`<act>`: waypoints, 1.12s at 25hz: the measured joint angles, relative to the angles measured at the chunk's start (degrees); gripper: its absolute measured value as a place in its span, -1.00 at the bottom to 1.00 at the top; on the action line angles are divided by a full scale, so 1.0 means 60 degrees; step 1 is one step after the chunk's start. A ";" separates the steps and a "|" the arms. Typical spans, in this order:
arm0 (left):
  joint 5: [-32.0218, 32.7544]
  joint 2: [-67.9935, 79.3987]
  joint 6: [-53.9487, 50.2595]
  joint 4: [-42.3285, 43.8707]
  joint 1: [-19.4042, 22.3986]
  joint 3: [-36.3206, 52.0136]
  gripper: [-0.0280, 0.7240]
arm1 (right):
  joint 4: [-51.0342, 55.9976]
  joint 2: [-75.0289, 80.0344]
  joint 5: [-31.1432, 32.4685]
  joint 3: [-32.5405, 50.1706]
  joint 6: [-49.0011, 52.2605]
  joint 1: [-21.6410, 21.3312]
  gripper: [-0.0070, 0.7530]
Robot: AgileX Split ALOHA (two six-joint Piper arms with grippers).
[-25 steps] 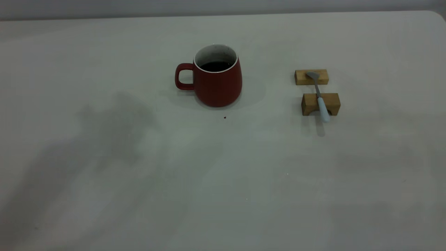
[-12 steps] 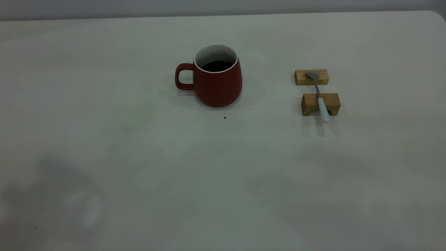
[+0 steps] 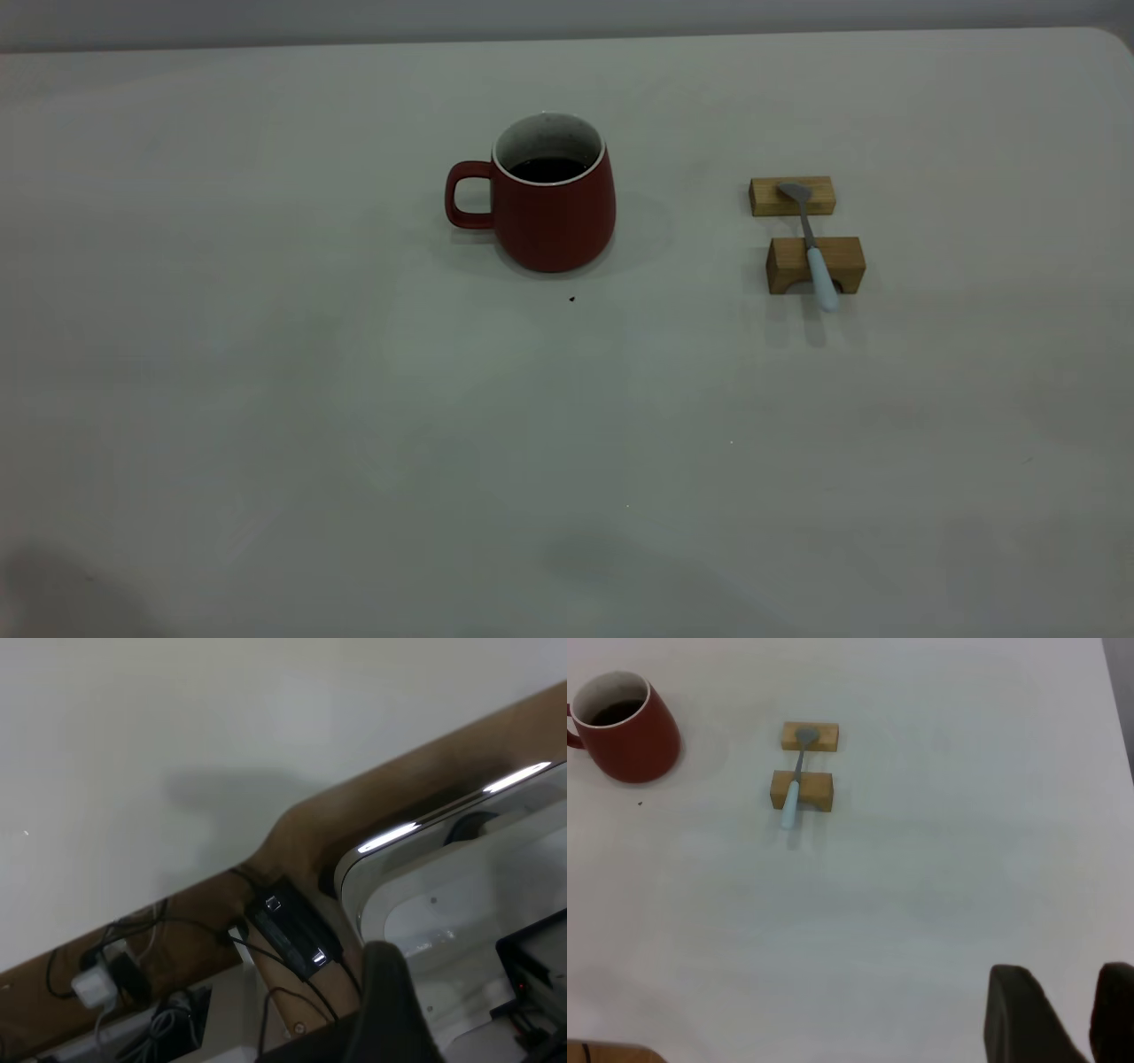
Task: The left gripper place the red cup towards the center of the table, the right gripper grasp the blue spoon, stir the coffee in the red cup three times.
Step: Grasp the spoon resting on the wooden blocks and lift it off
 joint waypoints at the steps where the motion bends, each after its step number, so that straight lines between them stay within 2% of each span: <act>1: -0.0031 -0.0237 0.0000 0.0002 0.0000 0.0218 0.56 | 0.0000 0.0000 0.0000 0.0000 0.0000 0.0000 -0.36; 7: -0.0073 -0.1834 -0.0024 0.0108 0.0000 0.1476 0.56 | 0.0000 0.0000 0.0000 0.0000 0.0000 0.0000 -0.36; 18: -0.0085 -0.4652 -0.0556 0.0486 0.0051 0.1575 0.56 | 0.0000 0.0000 0.0000 0.0000 0.0000 0.0000 -0.36; 20: -0.0072 -0.5218 -0.0556 0.0478 0.0395 0.1575 0.56 | 0.0000 0.0000 0.0000 0.0000 0.0000 0.0000 -0.36; 25: -0.0003 -0.6668 -0.0556 0.0488 0.1830 0.1575 0.56 | 0.0331 0.0000 0.0000 0.0000 0.0000 0.0000 -0.36; 28: 0.0040 -0.7539 -0.0556 0.0488 0.2334 0.1575 0.56 | 0.0646 0.0000 0.0000 0.0000 0.0000 0.0000 -0.36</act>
